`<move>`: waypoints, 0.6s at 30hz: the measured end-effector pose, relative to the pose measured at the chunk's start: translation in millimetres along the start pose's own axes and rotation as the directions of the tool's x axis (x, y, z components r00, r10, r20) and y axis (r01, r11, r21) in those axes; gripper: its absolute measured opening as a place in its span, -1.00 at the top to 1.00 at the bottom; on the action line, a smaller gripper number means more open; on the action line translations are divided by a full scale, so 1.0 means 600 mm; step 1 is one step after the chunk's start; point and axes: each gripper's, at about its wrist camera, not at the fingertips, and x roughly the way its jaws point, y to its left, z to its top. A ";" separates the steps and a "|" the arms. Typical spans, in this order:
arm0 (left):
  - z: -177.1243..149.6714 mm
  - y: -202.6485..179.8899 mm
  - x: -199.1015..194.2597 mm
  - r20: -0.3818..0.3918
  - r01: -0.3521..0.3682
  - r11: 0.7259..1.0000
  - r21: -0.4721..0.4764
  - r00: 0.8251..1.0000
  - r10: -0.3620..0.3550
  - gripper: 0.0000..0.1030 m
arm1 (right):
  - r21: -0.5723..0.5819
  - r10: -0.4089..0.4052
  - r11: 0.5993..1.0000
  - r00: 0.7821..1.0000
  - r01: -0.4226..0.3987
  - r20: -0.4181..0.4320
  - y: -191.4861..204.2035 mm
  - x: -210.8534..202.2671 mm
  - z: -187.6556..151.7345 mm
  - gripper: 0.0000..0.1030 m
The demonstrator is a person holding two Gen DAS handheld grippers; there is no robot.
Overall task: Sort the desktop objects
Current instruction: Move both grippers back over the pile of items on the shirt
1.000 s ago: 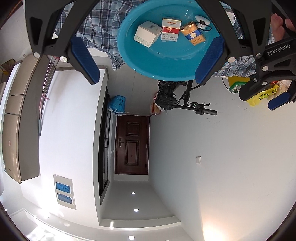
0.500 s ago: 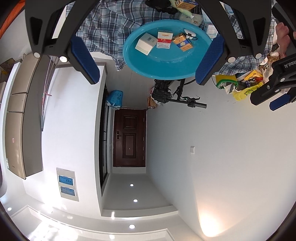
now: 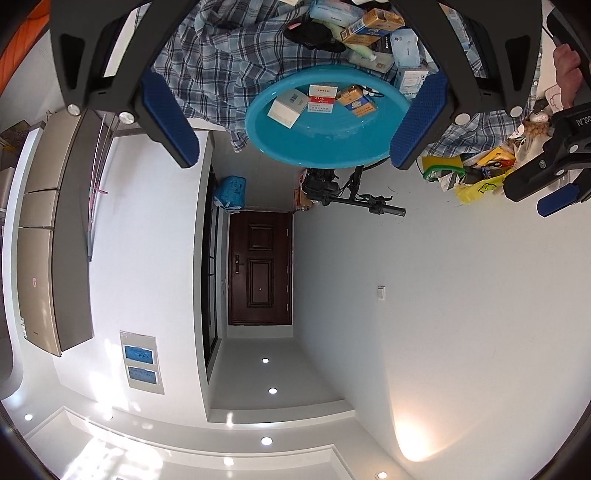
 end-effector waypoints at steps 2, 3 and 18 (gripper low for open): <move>-0.023 0.004 -0.017 -0.007 0.011 1.000 -0.020 1.000 -0.011 -1.00 | 0.001 -0.005 1.000 1.000 0.005 -0.002 0.007 -0.014 -0.026 -1.00; -0.034 0.006 -0.026 -0.008 0.010 1.000 -0.024 1.000 -0.010 -1.00 | -0.004 -0.012 1.000 1.000 0.012 -0.005 0.012 -0.020 -0.038 -1.00; -0.158 0.000 -0.050 -0.076 -0.034 0.999 -0.023 0.997 0.032 -1.00 | 0.030 0.011 1.000 0.998 -0.009 -0.064 0.026 -0.072 -0.164 -1.00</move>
